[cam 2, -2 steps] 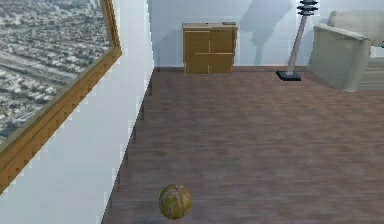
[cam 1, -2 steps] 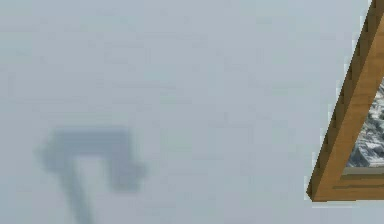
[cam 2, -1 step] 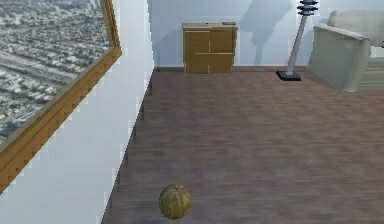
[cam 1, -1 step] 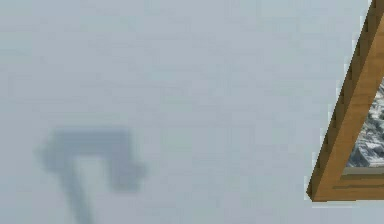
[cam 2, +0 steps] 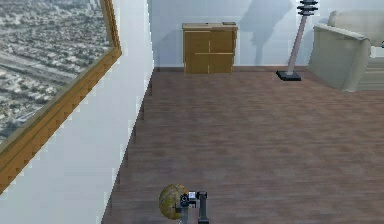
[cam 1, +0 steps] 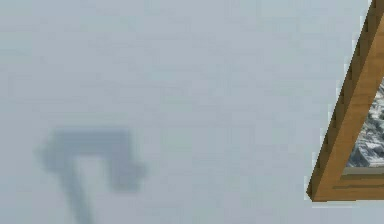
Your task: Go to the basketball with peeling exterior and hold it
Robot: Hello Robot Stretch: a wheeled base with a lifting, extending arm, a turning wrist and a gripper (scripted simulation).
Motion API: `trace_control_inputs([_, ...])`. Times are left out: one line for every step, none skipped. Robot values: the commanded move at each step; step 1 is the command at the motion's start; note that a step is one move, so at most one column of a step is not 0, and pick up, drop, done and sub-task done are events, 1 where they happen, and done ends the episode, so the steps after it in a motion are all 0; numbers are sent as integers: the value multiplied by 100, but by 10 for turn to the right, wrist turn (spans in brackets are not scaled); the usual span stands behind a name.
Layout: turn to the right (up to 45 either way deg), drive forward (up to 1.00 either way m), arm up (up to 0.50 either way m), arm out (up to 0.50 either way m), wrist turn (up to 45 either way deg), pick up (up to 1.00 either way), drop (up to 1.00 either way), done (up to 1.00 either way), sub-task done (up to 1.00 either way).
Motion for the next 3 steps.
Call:
trace_control_inputs([0,0,0,0,450,0,0,0,0])
trace_control_inputs([0,0,0,0,450,0,0,0,0])
trace_control_inputs([0,0,0,0,450,0,0,0,0])
